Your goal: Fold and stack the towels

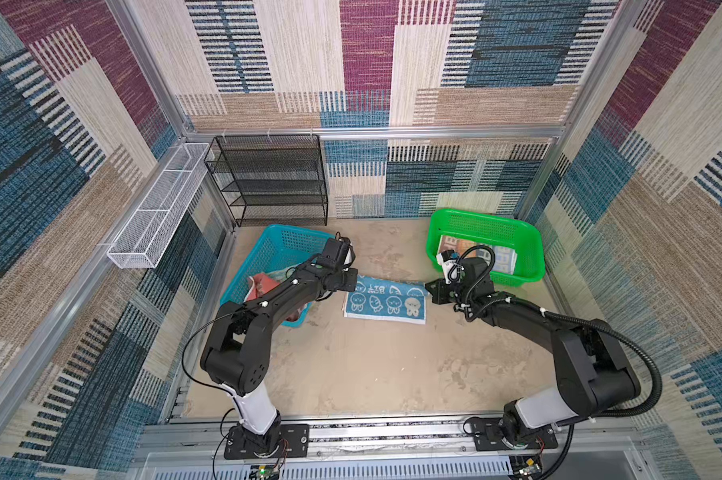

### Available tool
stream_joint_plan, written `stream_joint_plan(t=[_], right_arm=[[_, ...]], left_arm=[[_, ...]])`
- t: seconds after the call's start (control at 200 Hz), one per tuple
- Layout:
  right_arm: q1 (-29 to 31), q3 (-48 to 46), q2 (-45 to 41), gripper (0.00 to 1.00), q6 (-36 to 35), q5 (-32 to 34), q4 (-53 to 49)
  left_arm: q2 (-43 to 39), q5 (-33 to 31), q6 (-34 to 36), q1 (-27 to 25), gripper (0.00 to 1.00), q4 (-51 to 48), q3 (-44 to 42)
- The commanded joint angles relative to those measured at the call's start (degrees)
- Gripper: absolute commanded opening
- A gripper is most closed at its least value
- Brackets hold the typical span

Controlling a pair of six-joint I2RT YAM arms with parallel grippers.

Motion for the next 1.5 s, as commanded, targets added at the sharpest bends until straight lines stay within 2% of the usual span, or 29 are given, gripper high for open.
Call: stream_joint_plan(t=[0.0,0.3,0.671,0.721,0.841,0.997,1.122,1.292,1.382,1.497], right_arm=[[0.7,-3.9,-2.4,0.0,3.5,-3.8,3.5],[2.8,-11.9,-2.8,0.0,6.8,-3.7,5.9],[3.2,-11.6,-1.1,0.0,5.8,-4.5,2.8],[3.1,-11.7,-1.2,0.04,5.4,-5.0,2.1],[3.3,-12.0,-1.5,0.1,4.5,-5.6,0.5],[3.5,-12.3,-2.5,0.21,3.8,-4.9,-1.2],[3.5,-11.7,-4.8,0.31,3.5,-3.7,-3.3],[3.5,-10.4,-7.8,0.57,5.2,-1.4,-3.6],[3.6,-10.6,-8.9,0.67,6.1,-0.9,-1.7],[3.5,-11.1,-9.0,0.72,7.6,0.0,-0.1]], left_arm=[[-1.2,1.5,-3.5,-0.3,0.0,3.2,-3.7],[-0.6,2.1,-6.6,-2.0,0.0,6.0,-10.0],[0.1,2.9,-6.9,-2.6,0.0,6.0,-9.5],[-0.2,2.9,-7.0,-2.7,0.0,5.9,-9.9],[-1.9,1.9,-6.9,-3.5,0.1,5.1,-10.7],[-4.9,-2.7,-5.4,-6.1,0.18,0.8,-10.8],[-7.8,-6.1,-5.5,-7.5,0.2,-2.5,-10.8],[-10.7,-6.4,-6.1,-8.5,0.21,-2.9,-10.0],[-10.4,-6.0,-5.9,-9.0,0.21,-2.5,-8.7],[-8.3,-3.7,-6.0,-9.4,0.21,-0.6,-7.7]])
